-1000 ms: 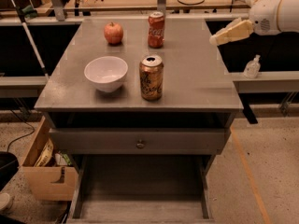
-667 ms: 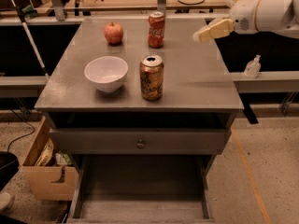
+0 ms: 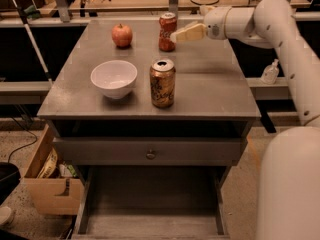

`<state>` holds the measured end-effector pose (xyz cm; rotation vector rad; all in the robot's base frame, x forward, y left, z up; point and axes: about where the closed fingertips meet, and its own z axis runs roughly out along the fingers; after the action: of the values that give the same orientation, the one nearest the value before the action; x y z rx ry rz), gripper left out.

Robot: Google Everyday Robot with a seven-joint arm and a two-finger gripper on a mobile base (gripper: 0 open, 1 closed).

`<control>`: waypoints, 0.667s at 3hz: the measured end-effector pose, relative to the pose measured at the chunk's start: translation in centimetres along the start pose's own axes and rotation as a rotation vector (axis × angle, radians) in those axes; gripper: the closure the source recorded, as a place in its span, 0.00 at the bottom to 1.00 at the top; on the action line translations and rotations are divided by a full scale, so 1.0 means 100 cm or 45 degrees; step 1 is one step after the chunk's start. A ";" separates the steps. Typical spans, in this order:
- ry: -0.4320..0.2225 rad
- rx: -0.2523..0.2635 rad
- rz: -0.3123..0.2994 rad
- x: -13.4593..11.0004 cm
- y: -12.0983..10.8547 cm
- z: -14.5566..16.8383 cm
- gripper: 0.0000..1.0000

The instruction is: Place coke can into middle drawer

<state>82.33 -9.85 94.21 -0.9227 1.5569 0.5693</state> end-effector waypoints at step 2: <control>-0.194 -0.018 0.190 0.019 -0.015 0.073 0.00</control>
Offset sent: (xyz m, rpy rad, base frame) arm 0.0878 0.0488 -0.0396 0.3103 0.0443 -0.0127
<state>87.84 -5.40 91.08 -0.7593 1.4932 0.7407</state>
